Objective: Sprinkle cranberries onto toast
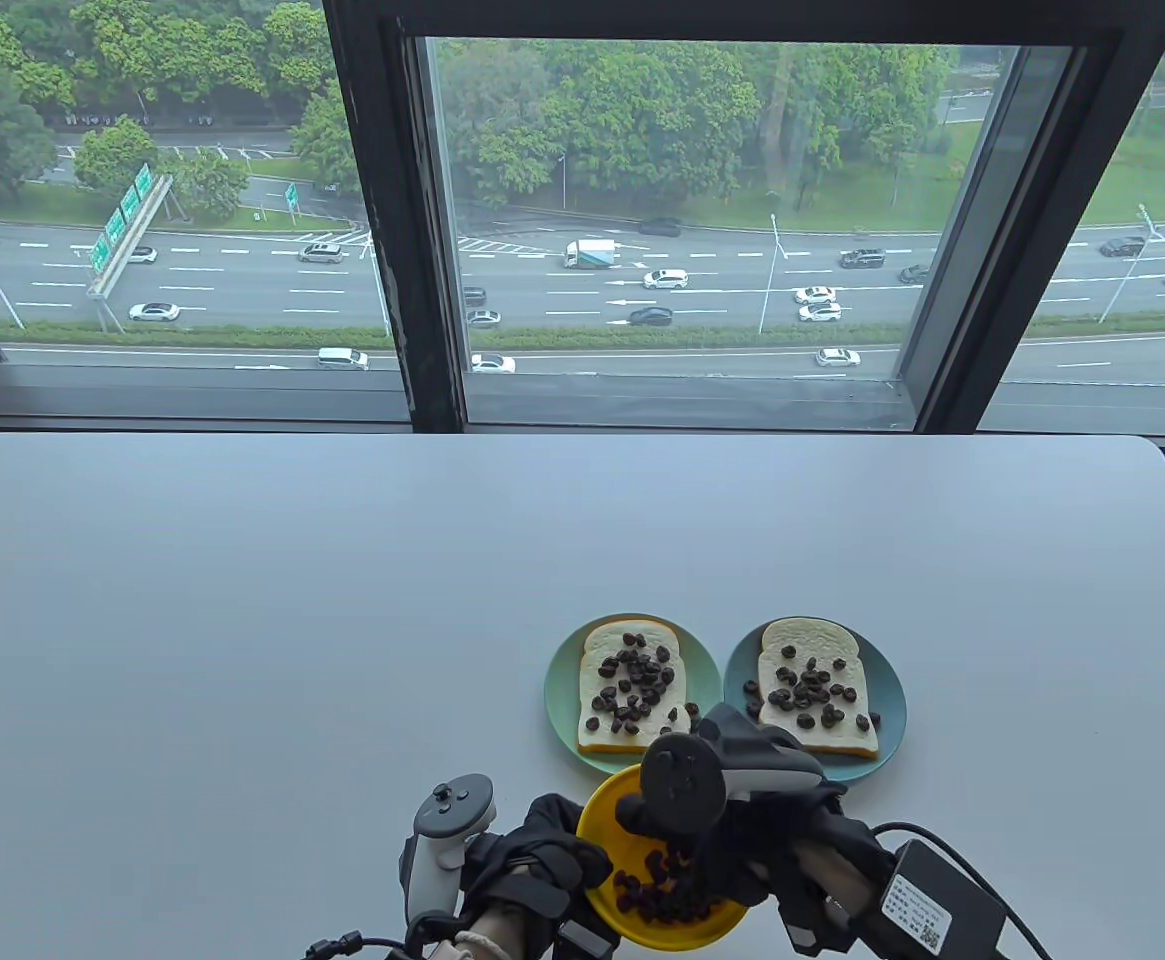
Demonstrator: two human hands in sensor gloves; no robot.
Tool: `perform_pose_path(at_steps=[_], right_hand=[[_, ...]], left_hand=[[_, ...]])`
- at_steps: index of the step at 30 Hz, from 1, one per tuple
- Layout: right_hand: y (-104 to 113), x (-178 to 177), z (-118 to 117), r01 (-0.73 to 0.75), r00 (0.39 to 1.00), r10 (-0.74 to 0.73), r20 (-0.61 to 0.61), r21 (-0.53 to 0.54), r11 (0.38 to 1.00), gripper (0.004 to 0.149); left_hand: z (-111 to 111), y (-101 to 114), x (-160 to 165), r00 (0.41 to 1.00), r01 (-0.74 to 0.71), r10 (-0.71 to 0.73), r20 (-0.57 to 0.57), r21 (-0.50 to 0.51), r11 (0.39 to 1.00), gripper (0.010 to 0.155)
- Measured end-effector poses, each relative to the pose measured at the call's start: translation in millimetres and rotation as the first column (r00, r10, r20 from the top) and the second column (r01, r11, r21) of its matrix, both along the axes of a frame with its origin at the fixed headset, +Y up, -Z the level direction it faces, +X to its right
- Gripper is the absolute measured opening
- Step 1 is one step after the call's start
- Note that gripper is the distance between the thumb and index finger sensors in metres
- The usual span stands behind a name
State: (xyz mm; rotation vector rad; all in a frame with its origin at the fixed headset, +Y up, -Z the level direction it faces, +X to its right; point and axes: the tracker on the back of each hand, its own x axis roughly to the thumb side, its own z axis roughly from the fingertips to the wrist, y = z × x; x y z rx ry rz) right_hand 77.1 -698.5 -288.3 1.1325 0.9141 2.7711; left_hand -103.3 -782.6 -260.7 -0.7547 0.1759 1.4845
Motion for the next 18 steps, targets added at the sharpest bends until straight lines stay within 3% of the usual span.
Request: perform_pose_path(at_steps=[3,6,9,13,18], right_hand=[[-13,-8,6,-0.025,0.999,0.023,-0.045,-0.028,0.999,0.084],[-27,-18,12,-0.074,0.994,0.078,-0.076,0.051,0.996,0.08],[-34,-24,19,-0.055,0.993,0.075,-0.096,0.198,0.979,0.077],[-28,-27,24,0.052,0.996,-0.009,-0.089,0.485,0.873,0.051],[-23,-26,25,0.044,0.992,0.018,-0.123,0.48,0.876,0.044]], left_hand=[[0,0,-1,1.0,-0.002,0.002,-0.026,-0.004,1.0,0.054],[0,0,-3,0.999,0.041,-0.041,-0.021,0.014,0.999,0.054],[0,-4,-5,0.999,0.042,-0.042,-0.035,-0.008,0.999,0.053],[1,-2,-1,1.0,-0.001,0.001,-0.029,-0.002,1.0,0.053],[1,-2,0,0.999,-0.01,0.01,-0.031,0.0,1.0,0.053]])
